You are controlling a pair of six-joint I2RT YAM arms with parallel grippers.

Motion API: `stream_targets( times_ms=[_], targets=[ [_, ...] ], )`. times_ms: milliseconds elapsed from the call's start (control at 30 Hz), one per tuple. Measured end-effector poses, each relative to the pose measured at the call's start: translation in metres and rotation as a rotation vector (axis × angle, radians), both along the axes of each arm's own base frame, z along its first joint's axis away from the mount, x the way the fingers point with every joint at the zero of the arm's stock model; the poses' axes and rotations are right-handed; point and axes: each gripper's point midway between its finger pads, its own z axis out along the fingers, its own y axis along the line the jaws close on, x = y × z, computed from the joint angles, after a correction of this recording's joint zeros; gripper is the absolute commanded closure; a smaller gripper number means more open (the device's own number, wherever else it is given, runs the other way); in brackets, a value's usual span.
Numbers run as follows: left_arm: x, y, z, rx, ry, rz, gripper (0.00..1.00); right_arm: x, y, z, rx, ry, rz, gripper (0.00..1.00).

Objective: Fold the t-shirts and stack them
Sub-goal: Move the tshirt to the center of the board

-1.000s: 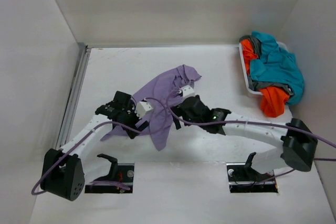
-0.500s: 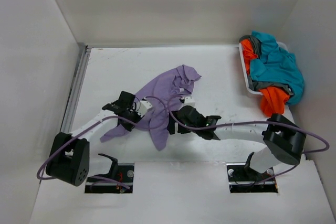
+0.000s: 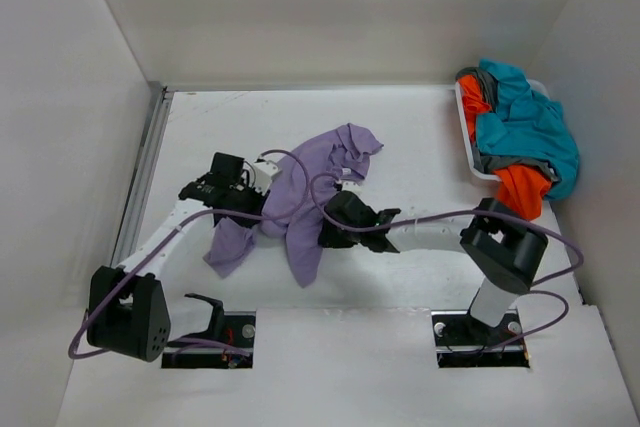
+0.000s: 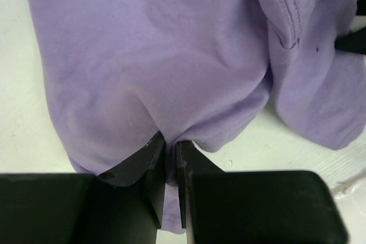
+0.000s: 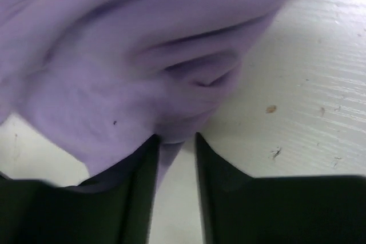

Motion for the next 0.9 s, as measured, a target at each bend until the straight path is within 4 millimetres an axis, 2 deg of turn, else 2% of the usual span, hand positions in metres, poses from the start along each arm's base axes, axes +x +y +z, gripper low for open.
stream_targets(
  times_ms=[67,100,200,267,300,400,467,533,600,667,700,800,900],
  targets=[
    [0.000,0.002,0.002,-0.014,0.012,0.021,0.92,0.001,-0.002,-0.006,0.011,0.041,-0.011,0.96],
    [0.001,0.003,0.005,-0.023,0.014,0.034,0.92,0.004,-0.004,-0.006,0.019,0.051,-0.021,1.00],
    [0.014,0.010,0.023,-0.052,-0.009,0.087,0.93,0.011,-0.015,-0.007,0.037,0.082,-0.064,1.00],
    [0.030,0.020,0.042,-0.073,-0.054,0.140,0.93,0.013,-0.034,-0.004,0.053,0.098,-0.111,1.00],
    [0.038,0.028,0.053,-0.085,-0.080,0.174,0.93,0.015,-0.051,0.000,0.064,0.104,-0.151,1.00],
    [0.068,0.061,0.093,-0.120,-0.178,0.295,0.92,0.024,-0.103,0.027,0.117,0.077,-0.293,1.00],
    [0.081,0.078,0.110,-0.123,-0.224,0.343,0.91,0.030,-0.122,0.049,0.149,0.035,-0.346,0.99],
    [0.093,0.091,0.119,-0.119,-0.256,0.377,0.90,0.028,-0.137,0.057,0.142,0.020,-0.379,0.96],
    [0.101,0.098,0.118,-0.111,-0.256,0.394,0.87,0.023,-0.153,0.051,0.104,0.034,-0.412,0.90],
    [0.103,0.099,0.111,-0.104,-0.236,0.391,0.85,0.019,-0.173,0.038,0.049,0.061,-0.457,0.79],
    [0.104,0.099,0.106,-0.099,-0.223,0.388,0.85,0.019,-0.188,0.031,0.018,0.074,-0.494,0.76],
    [0.108,0.100,0.091,-0.080,-0.186,0.382,0.85,0.020,-0.214,0.023,-0.043,0.088,-0.559,0.73],
    [0.120,0.106,0.084,-0.060,-0.171,0.398,0.85,0.021,-0.231,0.022,-0.102,0.073,-0.575,0.72]
  ],
)
